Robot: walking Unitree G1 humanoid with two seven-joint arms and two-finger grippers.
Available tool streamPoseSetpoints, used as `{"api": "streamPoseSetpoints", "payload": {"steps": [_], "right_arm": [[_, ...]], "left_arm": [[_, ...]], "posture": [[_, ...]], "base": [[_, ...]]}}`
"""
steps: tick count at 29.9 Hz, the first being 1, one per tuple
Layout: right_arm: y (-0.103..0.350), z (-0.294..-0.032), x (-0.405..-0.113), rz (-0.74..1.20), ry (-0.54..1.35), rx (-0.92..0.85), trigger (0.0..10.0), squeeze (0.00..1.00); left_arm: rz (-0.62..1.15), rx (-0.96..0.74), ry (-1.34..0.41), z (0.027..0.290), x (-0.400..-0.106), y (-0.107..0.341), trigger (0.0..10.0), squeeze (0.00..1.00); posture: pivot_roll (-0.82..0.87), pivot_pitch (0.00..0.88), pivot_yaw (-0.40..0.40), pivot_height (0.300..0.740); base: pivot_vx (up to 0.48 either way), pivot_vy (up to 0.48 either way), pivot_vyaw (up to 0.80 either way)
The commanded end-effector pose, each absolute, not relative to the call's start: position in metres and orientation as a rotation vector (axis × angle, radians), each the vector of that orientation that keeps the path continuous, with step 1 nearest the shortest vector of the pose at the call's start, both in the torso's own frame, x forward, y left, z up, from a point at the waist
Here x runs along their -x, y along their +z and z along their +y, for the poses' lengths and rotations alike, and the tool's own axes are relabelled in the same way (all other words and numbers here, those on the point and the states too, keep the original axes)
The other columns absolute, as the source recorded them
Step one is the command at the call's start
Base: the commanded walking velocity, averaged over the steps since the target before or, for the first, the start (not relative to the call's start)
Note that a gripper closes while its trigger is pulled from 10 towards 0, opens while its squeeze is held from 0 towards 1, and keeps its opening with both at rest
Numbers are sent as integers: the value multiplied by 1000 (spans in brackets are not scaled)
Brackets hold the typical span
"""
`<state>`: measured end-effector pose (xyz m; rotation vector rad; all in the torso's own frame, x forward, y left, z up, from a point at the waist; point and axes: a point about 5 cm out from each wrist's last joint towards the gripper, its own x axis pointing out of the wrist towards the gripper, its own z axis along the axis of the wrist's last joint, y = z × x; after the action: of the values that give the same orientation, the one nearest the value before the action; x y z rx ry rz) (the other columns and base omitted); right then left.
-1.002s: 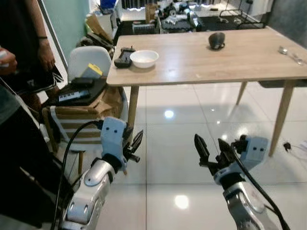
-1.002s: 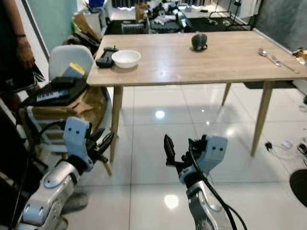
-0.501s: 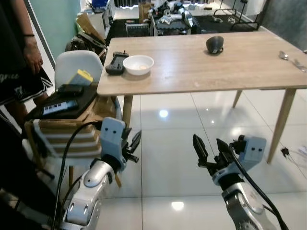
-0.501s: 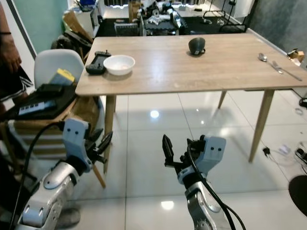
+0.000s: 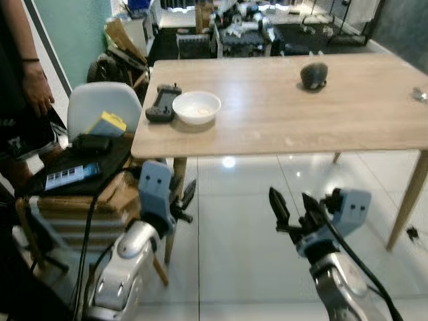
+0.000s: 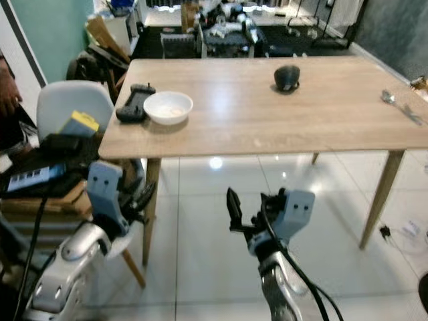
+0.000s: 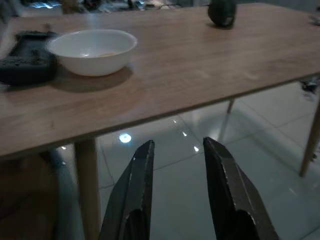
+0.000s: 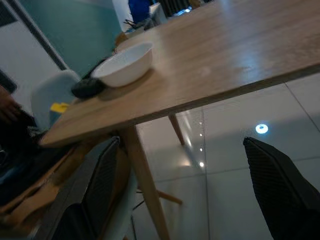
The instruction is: Setting the table
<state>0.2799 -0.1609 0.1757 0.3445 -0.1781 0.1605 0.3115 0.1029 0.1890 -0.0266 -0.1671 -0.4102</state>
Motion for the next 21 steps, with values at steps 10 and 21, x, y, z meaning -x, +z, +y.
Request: {"api": "streamPoseSetpoints", "payload": {"steps": [10,21], "right_arm": [[173,-164,-278,-172,144,-339,10000,0],[174,-165,-278,-173,141,-334,10000,0]], "left_arm": [[-150,12,-407,104,-311,185,10000,0],[-148,11,-406,104,-311,185,10000,0]], "posture": [[44,124,105,740],[45,126,107,740]], "base": [[480,0,0],[480,0,0]]}}
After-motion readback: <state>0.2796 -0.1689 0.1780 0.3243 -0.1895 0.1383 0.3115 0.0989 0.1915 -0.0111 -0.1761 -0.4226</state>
